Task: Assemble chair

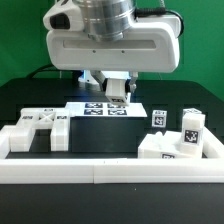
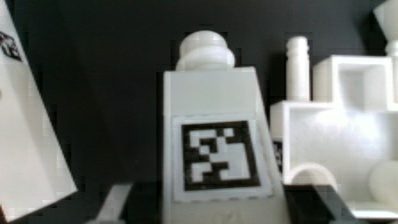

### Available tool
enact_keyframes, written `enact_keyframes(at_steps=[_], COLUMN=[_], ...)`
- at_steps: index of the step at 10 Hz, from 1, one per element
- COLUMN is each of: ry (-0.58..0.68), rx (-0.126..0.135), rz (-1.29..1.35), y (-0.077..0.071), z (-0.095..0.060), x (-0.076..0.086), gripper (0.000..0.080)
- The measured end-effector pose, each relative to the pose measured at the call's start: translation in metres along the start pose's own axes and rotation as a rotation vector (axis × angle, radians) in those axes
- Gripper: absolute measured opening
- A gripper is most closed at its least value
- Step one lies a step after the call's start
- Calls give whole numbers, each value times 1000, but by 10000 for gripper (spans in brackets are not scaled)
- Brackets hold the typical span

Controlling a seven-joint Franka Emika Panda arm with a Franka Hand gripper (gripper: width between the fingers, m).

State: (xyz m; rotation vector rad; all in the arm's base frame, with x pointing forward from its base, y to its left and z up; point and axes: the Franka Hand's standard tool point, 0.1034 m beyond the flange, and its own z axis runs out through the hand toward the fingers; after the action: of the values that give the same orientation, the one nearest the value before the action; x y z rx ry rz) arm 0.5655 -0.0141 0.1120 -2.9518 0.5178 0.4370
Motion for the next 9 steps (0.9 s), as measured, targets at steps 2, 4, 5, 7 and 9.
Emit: enact_keyframes(at_steps=[2,4,5,7,9], ry=[148,264,349,537,655], rx=[11,20,30,51,62], rz=[-2,-24,-31,-25,-32], y=[-7,-26,-36,-47,-53], z=[-3,-6,-13,-15,-13], x=[9,7,16,19,19], gripper=[292,292,292,292,292])
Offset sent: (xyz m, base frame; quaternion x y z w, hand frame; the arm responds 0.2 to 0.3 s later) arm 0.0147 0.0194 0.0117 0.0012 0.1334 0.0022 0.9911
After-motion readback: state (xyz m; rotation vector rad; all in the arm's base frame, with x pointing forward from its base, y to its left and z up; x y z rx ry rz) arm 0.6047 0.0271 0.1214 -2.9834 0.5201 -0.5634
